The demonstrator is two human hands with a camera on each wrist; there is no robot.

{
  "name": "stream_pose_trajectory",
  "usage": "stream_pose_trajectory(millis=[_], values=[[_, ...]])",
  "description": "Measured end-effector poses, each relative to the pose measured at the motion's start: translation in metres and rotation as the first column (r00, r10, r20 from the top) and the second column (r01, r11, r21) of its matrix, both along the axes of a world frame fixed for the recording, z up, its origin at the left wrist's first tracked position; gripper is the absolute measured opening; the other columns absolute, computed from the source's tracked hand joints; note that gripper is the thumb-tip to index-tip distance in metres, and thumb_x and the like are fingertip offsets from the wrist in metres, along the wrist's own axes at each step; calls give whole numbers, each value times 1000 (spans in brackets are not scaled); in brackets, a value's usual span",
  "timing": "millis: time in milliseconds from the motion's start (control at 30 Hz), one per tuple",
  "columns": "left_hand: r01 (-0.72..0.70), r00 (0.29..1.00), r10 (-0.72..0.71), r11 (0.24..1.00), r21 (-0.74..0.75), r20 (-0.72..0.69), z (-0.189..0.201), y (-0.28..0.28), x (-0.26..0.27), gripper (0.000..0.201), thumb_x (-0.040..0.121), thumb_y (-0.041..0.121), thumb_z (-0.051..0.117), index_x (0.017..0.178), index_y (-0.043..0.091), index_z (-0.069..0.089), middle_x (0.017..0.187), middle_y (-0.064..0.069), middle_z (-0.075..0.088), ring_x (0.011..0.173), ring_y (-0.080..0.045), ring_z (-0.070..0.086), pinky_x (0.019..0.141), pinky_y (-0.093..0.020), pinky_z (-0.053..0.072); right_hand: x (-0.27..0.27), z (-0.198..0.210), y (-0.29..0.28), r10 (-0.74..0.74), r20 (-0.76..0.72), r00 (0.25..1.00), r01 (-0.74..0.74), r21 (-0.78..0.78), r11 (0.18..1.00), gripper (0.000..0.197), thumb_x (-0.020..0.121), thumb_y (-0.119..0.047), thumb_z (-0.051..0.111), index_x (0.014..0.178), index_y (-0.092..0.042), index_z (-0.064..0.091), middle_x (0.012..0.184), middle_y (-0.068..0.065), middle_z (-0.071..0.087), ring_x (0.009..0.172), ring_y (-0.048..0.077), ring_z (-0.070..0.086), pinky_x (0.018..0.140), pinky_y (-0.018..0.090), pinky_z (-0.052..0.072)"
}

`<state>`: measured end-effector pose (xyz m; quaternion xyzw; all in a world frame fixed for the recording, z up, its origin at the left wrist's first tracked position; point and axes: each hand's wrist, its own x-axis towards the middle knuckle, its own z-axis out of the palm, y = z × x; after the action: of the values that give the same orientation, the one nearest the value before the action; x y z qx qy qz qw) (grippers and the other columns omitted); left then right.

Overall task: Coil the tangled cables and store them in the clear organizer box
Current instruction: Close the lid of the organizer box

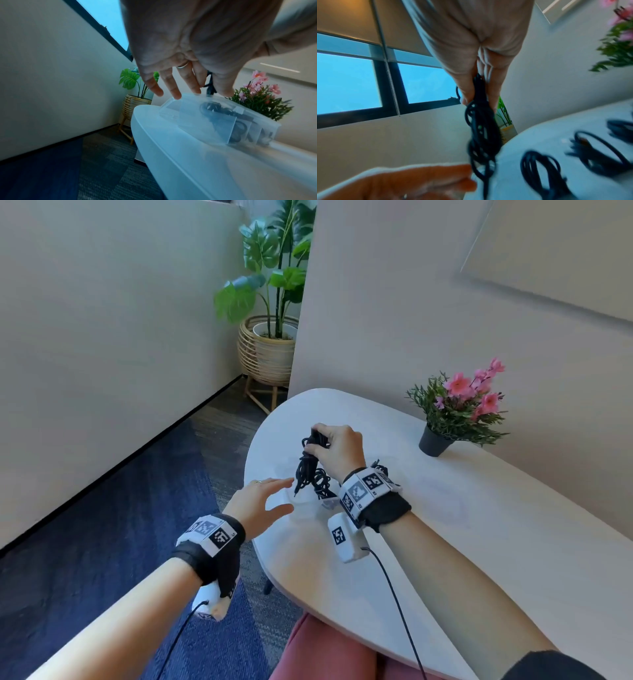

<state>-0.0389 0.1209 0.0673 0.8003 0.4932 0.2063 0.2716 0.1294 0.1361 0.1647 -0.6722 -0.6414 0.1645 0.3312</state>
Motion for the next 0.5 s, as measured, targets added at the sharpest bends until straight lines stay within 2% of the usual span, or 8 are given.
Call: stream_pose_trajectory(millis=[67, 233, 300, 367, 433, 467, 500], values=[[-27, 1000, 28, 999, 26, -15, -3, 4, 0, 45, 87, 41, 59, 131, 38, 46, 126, 19, 57, 111, -9, 55, 96, -34, 44, -1, 1, 5, 38, 89, 995, -34, -39, 999, 14, 77, -13, 71, 90, -8, 70, 85, 10, 70, 84, 24, 59, 69, 17, 39], [-105, 990, 104, 994, 15, 93, -6, 6, 9, 46, 79, 41, 69, 123, 34, 55, 118, 16, 63, 103, -10, 60, 90, -33, 48, -16, -26, 10, 90, 182, 979, -47, -226, 973, 31, 75, -17, 75, 105, -10, 70, 102, 10, 69, 103, 24, 59, 85, 23, 47], [-140, 987, 136, 989, 42, 86, -7, 5, 11, 41, 79, 42, 69, 118, 34, 58, 116, 15, 64, 102, -11, 60, 88, -33, 48, -16, -37, 10, 52, 178, 983, -2, -271, 962, 41, 71, -17, 80, 109, -7, 68, 110, 10, 67, 104, 23, 61, 83, 20, 45], [-157, 987, 154, 985, 70, 54, -7, 3, 11, 39, 80, 44, 67, 117, 38, 57, 116, 18, 63, 99, -11, 60, 87, -33, 48, -12, -39, 9, 44, 192, 980, 16, -298, 954, 41, 67, -18, 83, 102, -1, 70, 104, 14, 69, 97, 24, 63, 79, 23, 48], [-166, 986, 164, 982, 88, 39, -7, 2, 11, 38, 80, 46, 65, 117, 41, 54, 116, 21, 62, 96, -9, 61, 84, -31, 47, -10, -34, 6, 92, 191, 977, -27, -322, 946, 30, 74, -21, 78, 90, 3, 69, 88, 16, 69, 85, 27, 61, 76, 32, 51], [-168, 985, 165, 982, 87, 40, -8, 2, 11, 39, 80, 46, 65, 116, 41, 52, 116, 23, 61, 93, -7, 61, 81, -30, 48, -10, -32, 2, 127, 187, 974, -53, -356, 933, 27, 81, -24, 70, 93, 1, 69, 86, 15, 67, 86, 27, 58, 77, 33, 50], [-167, 985, 164, 983, 78, 49, -9, 2, 11, 41, 80, 45, 66, 117, 40, 49, 115, 24, 61, 89, -6, 60, 77, -29, 48, -10, -29, -3, 163, 179, 970, -78, -404, 911, 30, 89, -26, 60, 107, -4, 66, 88, 14, 65, 92, 27, 55, 84, 34, 48]])
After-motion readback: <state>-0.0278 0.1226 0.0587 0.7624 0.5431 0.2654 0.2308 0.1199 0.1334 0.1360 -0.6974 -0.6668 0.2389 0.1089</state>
